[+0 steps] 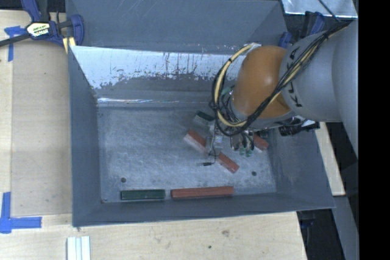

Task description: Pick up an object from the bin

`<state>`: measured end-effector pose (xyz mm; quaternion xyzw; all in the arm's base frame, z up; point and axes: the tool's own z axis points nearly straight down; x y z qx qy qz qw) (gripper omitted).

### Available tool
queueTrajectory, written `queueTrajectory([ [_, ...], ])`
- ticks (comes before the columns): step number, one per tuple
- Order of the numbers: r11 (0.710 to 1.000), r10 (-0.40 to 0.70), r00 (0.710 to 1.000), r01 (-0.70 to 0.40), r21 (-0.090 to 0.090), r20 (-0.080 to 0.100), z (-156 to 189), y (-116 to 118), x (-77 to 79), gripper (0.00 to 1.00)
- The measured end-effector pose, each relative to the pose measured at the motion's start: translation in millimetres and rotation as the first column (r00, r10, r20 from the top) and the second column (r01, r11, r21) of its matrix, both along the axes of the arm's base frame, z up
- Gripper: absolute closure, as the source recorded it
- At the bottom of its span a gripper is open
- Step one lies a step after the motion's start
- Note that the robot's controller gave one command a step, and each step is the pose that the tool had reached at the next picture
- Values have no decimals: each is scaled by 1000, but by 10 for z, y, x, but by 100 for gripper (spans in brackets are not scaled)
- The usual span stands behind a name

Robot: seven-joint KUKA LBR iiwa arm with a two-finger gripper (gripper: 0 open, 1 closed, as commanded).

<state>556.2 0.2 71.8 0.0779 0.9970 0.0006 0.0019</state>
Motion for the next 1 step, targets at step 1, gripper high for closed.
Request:
queueTrajectory([
  [1, 1000, 1, 1000, -1, -1, -1, -6, -7, 0, 0],
])
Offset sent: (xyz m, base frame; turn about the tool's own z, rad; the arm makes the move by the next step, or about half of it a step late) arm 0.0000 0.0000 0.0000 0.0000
